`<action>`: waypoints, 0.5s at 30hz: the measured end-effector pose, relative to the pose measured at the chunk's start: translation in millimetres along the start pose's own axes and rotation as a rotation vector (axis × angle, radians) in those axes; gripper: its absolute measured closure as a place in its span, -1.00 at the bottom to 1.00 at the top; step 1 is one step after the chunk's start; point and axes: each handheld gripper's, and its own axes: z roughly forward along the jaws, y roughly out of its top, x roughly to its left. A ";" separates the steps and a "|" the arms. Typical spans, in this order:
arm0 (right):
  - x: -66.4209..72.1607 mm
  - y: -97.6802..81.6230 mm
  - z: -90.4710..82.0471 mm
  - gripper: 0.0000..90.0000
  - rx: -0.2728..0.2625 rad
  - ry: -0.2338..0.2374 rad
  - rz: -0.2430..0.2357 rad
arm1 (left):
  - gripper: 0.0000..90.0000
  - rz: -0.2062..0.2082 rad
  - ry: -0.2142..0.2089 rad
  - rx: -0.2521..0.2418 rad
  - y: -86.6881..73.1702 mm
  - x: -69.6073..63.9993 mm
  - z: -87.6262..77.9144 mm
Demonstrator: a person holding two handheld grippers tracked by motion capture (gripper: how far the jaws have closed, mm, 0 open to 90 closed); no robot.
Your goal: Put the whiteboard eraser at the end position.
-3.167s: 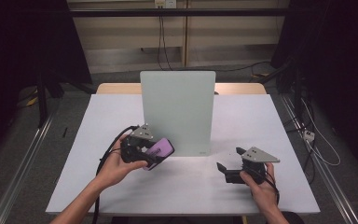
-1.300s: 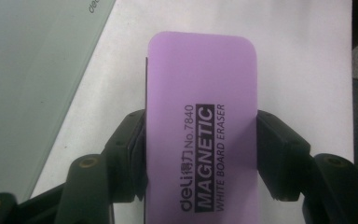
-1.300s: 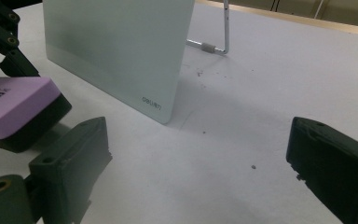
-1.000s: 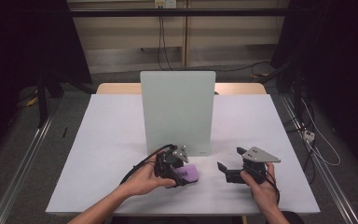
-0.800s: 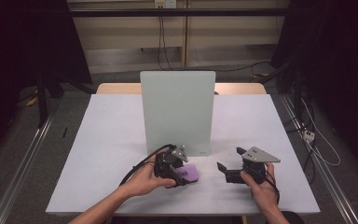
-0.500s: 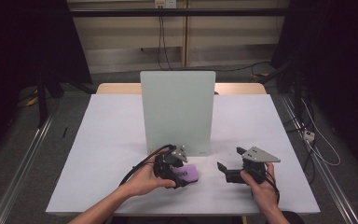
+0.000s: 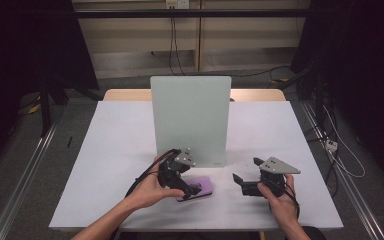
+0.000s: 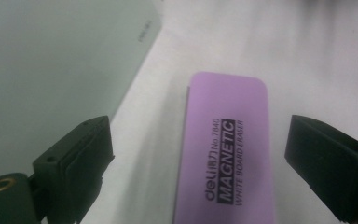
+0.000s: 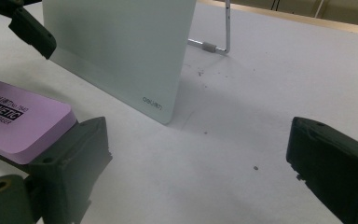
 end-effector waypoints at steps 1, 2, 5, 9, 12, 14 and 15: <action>0.1 0.0 -0.1 -0.88 0.000 -0.001 -0.001 | -0.84 -0.010 0.000 -0.007 -0.4 1.3 -2.7; 0.1 -0.1 -0.3 -0.88 -0.001 -0.001 -0.001 | -0.84 -0.021 0.005 -0.012 -0.6 2.5 -5.6; -0.3 -0.2 -0.6 -0.88 -0.001 -0.003 -0.001 | -0.85 -0.039 0.019 -0.055 -2.5 5.1 -11.2; -0.2 0.0 -0.2 -0.88 0.000 -0.002 -0.001 | -0.85 -0.060 0.036 -0.092 -7.7 7.2 -19.0; -0.1 0.1 0.1 -0.88 0.000 -0.002 0.001 | -0.86 -0.088 0.057 -0.111 -14.2 8.7 -24.8; 0.0 0.1 0.4 -0.88 0.000 -0.002 0.000 | -0.86 -0.104 0.096 -0.122 -18.5 8.9 -29.3; 0.2 0.1 0.5 -0.87 0.000 -0.002 0.000 | -0.86 -0.112 0.106 -0.133 -20.7 9.4 -31.6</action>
